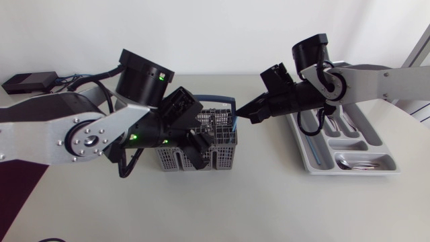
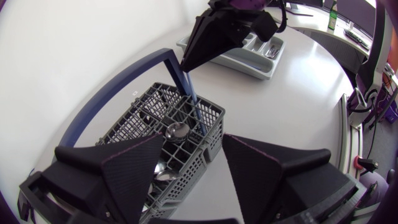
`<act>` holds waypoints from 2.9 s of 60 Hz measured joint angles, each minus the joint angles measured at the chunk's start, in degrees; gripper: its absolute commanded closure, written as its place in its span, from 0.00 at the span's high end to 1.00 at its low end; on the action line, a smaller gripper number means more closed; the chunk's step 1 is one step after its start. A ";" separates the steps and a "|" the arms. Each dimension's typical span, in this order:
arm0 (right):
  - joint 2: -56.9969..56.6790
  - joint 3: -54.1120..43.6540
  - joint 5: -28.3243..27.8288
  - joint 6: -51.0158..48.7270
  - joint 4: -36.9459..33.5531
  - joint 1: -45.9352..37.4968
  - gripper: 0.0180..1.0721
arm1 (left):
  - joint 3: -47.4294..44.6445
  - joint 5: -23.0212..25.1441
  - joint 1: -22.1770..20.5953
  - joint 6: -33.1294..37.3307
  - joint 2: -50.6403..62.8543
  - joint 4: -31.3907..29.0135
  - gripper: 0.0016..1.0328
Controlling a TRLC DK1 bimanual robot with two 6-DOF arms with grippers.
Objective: Transfer all utensils from the basket to the drawer tray.
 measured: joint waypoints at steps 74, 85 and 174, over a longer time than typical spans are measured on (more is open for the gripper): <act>-19.26 17.90 1.60 -6.21 -34.38 -15.56 0.05 | -0.57 -1.01 0.02 0.15 -1.44 0.26 0.66; -11.02 19.08 5.18 -10.95 -39.82 -23.12 0.05 | -0.87 -1.09 0.85 0.15 -2.60 0.31 0.66; -2.36 8.72 11.82 -8.81 -21.81 -16.83 0.67 | -8.61 -1.27 7.39 3.39 -9.11 2.43 0.68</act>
